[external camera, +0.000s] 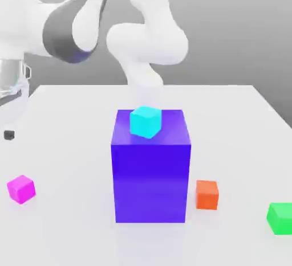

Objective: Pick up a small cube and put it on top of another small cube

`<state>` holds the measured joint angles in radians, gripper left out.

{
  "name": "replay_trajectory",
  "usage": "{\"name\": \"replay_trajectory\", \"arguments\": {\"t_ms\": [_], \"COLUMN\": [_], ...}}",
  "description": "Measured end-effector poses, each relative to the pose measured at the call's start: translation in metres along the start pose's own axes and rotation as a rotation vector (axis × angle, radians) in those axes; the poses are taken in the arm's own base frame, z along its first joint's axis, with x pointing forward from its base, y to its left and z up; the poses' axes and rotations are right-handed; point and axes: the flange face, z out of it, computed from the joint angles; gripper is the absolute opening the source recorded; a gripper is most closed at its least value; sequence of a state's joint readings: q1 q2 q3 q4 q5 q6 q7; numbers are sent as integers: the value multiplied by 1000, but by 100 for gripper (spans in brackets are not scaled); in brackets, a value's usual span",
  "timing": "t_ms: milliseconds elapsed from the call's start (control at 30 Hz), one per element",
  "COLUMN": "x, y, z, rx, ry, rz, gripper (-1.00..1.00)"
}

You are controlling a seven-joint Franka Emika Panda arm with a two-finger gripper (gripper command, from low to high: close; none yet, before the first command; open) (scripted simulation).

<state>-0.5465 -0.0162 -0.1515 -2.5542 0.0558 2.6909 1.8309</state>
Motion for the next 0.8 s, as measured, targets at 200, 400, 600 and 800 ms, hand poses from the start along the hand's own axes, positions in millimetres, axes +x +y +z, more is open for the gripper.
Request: {"name": "replay_trajectory", "arguments": {"t_ms": [200,400,600,800], "x": [73,83,83,71], "y": [26,36,36,25], "z": [90,146,148,90], "rx": [-113,-121,-119,-112], "ry": [90,99,99,87], "rz": [369,397,398,378], "gripper": [0,-100,-100,-100]}}
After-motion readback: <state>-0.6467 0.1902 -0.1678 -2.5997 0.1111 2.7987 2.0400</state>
